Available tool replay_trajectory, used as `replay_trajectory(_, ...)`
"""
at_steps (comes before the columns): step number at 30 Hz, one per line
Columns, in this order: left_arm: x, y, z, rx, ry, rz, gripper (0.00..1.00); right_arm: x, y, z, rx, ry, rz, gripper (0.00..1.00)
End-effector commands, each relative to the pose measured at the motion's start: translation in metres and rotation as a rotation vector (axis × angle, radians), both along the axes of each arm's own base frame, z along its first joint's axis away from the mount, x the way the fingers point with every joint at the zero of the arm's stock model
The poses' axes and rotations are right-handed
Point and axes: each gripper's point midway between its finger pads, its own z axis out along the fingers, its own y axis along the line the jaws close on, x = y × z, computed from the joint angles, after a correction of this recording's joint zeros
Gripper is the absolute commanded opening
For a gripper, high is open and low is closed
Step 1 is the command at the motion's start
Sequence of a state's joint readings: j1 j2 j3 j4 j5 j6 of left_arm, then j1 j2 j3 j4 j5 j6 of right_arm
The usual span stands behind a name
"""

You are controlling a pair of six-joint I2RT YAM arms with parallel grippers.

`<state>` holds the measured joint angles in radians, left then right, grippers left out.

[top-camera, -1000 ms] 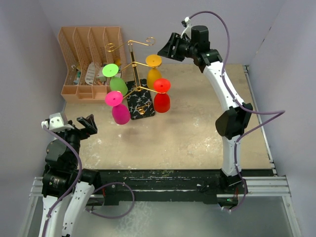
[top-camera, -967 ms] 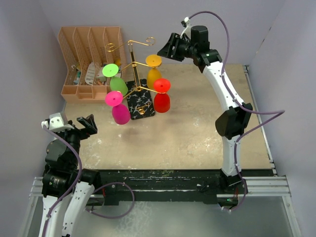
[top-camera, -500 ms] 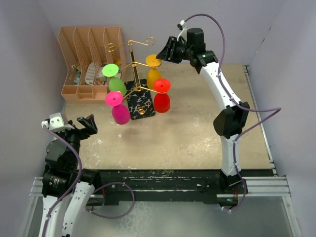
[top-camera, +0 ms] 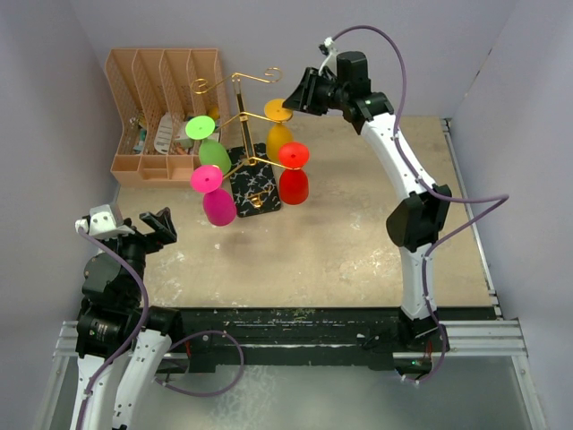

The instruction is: Take the wine glass off the wine glass rack

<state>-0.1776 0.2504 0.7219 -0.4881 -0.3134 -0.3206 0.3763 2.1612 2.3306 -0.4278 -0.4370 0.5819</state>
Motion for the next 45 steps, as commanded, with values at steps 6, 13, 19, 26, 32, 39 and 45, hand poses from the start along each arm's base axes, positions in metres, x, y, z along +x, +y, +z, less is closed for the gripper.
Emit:
replay_trajectory(6, -0.001, -0.002, 0.016, 0.009, -0.044, -0.016, 1.0, 0.0, 0.008, 0.008, 0.018, -0.04, 0.027, 0.15)
replay_trajectory(13, -0.001, -0.003, 0.017, 0.015, -0.049, -0.022, 1.0, -0.008, 0.012, 0.029, 0.088, -0.072, 0.053, 0.0)
replay_trajectory(19, 0.0, -0.007, 0.017, 0.02, -0.05, -0.045, 0.99, -0.007, 0.012, 0.039, 0.126, -0.09, 0.039, 0.0)
replay_trajectory(26, -0.001, -0.006, 0.018, 0.018, -0.053, -0.04, 0.99, -0.005, 0.0, 0.046, 0.166, -0.095, -0.021, 0.0)
replay_trajectory(32, -0.001, -0.005, 0.018, 0.018, -0.053, -0.038, 0.99, -0.003, -0.028, 0.046, 0.275, -0.056, -0.096, 0.0)
replay_trajectory(39, 0.0, -0.005, 0.017, 0.015, -0.049, -0.036, 0.99, -0.007, -0.041, 0.046, 0.408, -0.011, -0.066, 0.0)
replay_trajectory(45, 0.0, -0.005, 0.016, 0.016, -0.047, -0.034, 0.99, -0.018, -0.033, 0.056, 0.439, -0.019, 0.004, 0.0)
